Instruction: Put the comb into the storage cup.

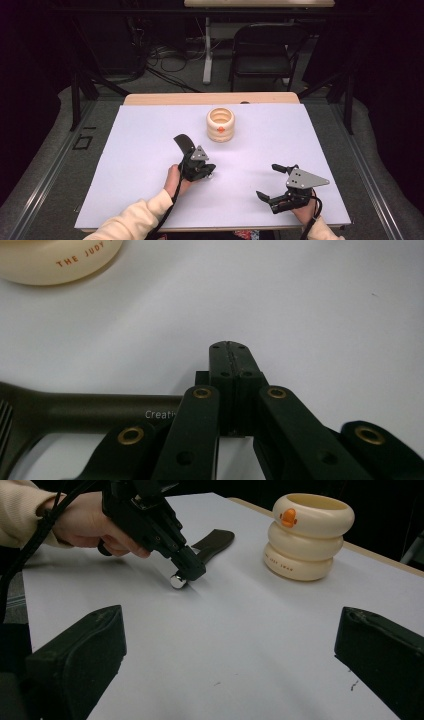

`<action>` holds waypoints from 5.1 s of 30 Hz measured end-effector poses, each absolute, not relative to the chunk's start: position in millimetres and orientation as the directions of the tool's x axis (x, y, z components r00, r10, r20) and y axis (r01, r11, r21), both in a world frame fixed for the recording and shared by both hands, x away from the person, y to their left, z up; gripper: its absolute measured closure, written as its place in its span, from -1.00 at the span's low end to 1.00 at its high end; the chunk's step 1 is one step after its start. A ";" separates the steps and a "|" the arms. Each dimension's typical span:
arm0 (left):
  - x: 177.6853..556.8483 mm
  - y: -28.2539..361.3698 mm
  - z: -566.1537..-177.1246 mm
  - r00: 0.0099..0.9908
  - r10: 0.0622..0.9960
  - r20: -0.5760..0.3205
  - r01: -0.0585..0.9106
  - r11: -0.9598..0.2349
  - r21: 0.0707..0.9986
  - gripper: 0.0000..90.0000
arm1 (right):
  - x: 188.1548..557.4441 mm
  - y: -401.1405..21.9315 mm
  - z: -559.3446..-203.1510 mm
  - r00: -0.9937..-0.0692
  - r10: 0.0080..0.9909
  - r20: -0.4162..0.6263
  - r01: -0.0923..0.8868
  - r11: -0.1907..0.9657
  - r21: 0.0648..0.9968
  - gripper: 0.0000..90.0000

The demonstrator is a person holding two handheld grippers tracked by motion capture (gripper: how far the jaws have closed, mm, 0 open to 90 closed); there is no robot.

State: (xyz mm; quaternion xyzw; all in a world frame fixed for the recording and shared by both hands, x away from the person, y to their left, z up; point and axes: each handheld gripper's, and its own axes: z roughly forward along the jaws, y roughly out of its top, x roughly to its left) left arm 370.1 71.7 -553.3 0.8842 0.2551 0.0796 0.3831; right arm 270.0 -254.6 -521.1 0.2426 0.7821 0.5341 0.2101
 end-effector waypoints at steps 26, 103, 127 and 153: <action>363.6 88.2 -552.8 0.827 0.558 -0.062 0.447 -0.588 0.674 1.00 | 272.0 -253.3 -521.6 -0.798 0.599 -0.068 0.157 0.314 0.936 -1.00; 415.0 112.9 -522.6 0.705 0.706 -0.061 0.644 -0.601 0.474 -0.63 | 273.6 -252.2 -523.2 -0.796 0.602 -0.058 0.172 0.319 0.932 -1.00; 448.4 96.8 -527.5 0.673 0.737 -0.066 0.721 -0.633 0.281 0.43 | 274.0 -252.8 -523.8 -0.797 0.602 -0.048 0.182 0.315 0.931 -1.00; 452.0 100.7 -521.0 0.670 0.742 -0.030 0.724 -0.645 0.243 0.61 | 273.6 -253.1 -523.4 -0.799 0.600 -0.048 0.181 0.315 0.932 -1.00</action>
